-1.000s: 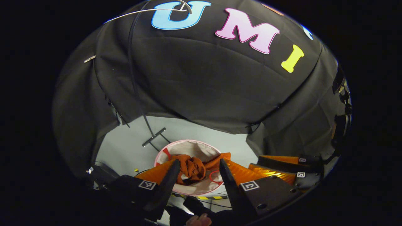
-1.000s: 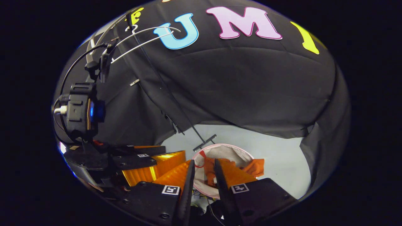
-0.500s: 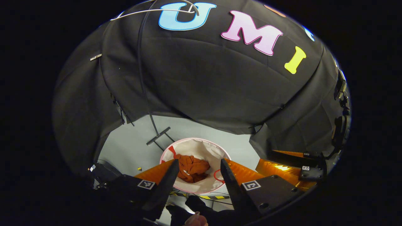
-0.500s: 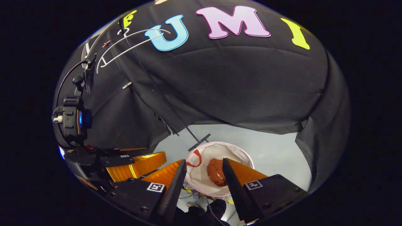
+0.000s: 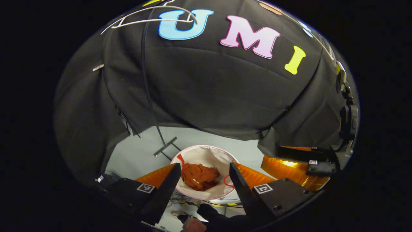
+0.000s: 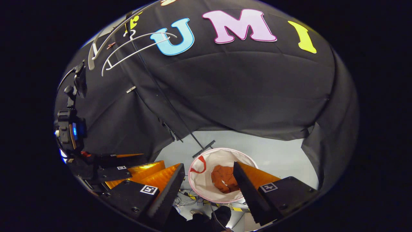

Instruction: Grasp the clothes on the hanger with both hands and then place them into the laundry hamper below.

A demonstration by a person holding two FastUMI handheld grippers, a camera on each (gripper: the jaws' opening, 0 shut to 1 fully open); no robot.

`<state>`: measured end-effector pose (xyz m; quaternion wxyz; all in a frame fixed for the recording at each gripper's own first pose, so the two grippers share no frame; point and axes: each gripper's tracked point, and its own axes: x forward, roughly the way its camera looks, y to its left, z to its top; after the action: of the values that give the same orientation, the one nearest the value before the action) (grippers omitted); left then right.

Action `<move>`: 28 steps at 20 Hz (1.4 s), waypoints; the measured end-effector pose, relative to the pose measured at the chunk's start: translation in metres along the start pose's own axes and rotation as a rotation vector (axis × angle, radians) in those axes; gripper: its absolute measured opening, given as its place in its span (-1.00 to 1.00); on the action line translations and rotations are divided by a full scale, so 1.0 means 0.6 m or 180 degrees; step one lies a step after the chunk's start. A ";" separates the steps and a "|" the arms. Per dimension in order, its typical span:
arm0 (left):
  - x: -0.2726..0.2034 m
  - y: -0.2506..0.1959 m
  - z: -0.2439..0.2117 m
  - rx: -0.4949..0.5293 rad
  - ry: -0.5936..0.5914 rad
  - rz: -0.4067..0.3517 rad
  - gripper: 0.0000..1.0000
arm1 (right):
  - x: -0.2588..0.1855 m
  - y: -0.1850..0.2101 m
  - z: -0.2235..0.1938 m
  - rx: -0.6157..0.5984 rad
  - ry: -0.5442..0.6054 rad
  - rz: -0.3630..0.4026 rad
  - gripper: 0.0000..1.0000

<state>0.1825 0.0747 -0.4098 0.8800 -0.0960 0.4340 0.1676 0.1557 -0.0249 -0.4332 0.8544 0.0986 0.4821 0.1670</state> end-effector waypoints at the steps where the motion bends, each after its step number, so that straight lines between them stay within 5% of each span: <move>1: -0.008 -0.003 0.003 0.0059 -0.0040 -0.0037 0.92 | -0.005 0.002 -0.001 -0.0008 -0.0016 -0.0013 0.97; 11: -0.154 0.019 0.032 0.0143 -0.0610 -0.0383 0.91 | -0.104 0.103 -0.002 -0.0037 -0.0463 -0.0077 0.97; 28: -0.586 0.085 0.146 0.0320 -0.2455 -0.0824 0.84 | -0.473 0.344 0.112 -0.0419 -0.2429 -0.0440 0.96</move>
<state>0.0277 0.0747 -0.0780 0.9956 -0.0368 0.0642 0.0578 0.0376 0.0575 -0.1060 0.9860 0.0658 0.1236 0.0910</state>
